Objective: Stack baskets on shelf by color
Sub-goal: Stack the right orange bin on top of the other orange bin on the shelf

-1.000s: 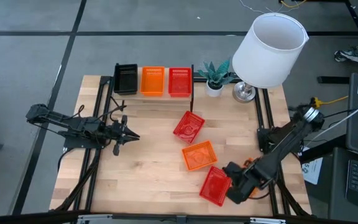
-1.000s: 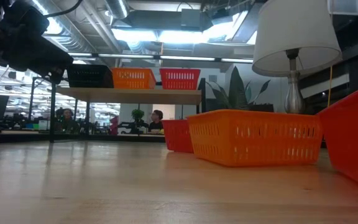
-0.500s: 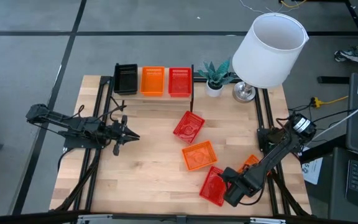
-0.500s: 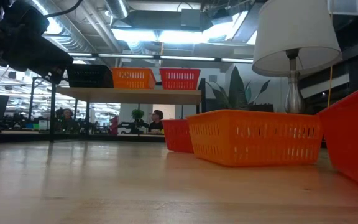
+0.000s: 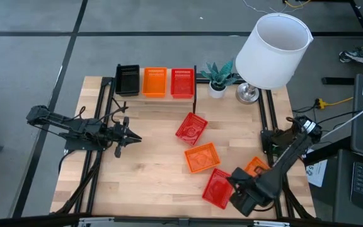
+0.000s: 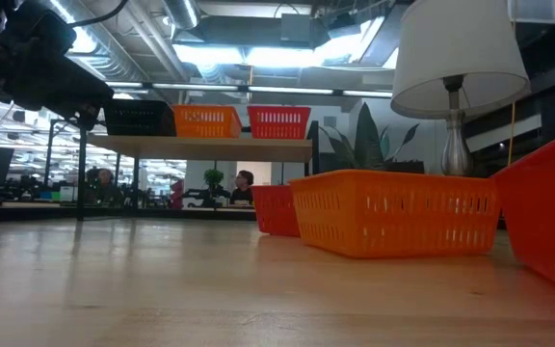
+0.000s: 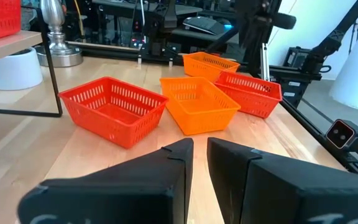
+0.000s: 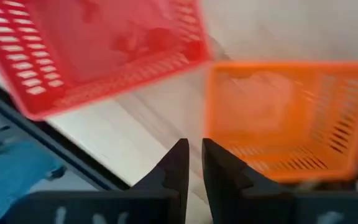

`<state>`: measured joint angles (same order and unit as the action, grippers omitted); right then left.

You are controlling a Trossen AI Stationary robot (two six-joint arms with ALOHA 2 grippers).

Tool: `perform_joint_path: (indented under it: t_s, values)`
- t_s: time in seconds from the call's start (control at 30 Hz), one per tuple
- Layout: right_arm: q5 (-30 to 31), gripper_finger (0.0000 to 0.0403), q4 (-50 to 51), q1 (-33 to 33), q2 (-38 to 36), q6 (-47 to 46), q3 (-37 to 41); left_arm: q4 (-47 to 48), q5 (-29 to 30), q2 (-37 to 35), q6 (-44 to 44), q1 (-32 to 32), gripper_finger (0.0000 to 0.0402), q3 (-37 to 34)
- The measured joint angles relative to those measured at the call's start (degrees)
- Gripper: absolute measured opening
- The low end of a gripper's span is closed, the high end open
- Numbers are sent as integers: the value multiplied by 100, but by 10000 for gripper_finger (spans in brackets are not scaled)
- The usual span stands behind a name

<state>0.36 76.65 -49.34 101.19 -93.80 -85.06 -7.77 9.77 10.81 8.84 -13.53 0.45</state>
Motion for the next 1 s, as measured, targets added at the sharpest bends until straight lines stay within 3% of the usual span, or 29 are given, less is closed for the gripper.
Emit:
perform_joint_path:
  t_s: [0.1,0.27,0.5,0.7,1.0]
  values:
    - [-2,45,396,-184,-10,-331,-69,0,1,0,0,-1,39,0]
    - [0,52,222,-378,-4,-638,302,-2,1,0,0,1,41,0]
    - [-502,133,-6,-304,2,-965,888,-2,0,0,0,0,40,0]
    - [-441,203,-850,-255,-2,-944,1090,-2,1,0,0,0,41,0]
    - [-441,220,-1522,-255,2,-1272,1872,-2,1,0,0,1,39,0]
